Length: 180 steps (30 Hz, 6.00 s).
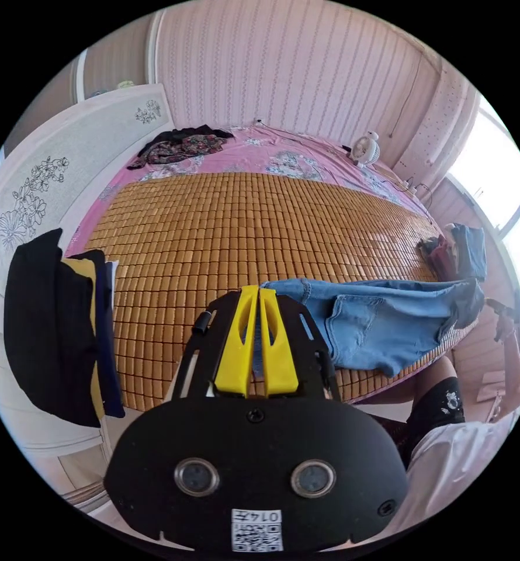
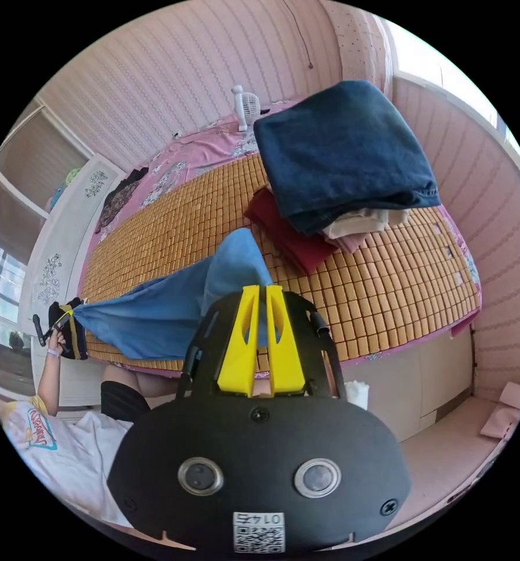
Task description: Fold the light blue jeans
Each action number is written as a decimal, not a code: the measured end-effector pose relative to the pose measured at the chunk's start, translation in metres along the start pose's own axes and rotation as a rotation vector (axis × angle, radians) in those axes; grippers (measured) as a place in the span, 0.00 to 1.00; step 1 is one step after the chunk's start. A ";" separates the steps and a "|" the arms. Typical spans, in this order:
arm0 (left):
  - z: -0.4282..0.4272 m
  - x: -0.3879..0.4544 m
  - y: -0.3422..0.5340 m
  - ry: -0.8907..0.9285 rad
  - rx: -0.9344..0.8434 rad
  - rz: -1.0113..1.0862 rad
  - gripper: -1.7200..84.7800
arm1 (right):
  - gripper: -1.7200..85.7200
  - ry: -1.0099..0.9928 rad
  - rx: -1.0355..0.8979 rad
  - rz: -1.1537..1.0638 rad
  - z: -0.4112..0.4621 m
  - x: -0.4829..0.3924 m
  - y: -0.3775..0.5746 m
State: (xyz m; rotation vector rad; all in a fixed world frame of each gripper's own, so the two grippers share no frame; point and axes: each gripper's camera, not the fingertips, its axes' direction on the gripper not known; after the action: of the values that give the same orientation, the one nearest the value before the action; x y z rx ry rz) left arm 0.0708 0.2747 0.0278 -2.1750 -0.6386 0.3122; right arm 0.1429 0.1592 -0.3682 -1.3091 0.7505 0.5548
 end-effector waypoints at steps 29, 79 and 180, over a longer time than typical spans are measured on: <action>0.022 -0.099 0.020 -0.139 0.023 -0.221 0.01 | 0.09 0.308 0.059 -0.164 0.060 -0.071 -0.041; 0.181 0.009 -0.012 -0.103 -0.108 -0.245 0.01 | 0.11 0.247 -0.044 -0.036 0.143 -0.159 0.098; 0.244 0.095 0.226 0.255 0.024 -0.736 0.09 | 0.21 -0.307 -0.068 0.365 0.123 0.191 0.440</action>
State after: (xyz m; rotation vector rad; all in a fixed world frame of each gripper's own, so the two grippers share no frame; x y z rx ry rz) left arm 0.1229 0.3664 -0.3014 -1.7648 -1.2082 -0.3390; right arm -0.0361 0.3532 -0.7869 -1.1183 0.7204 1.0574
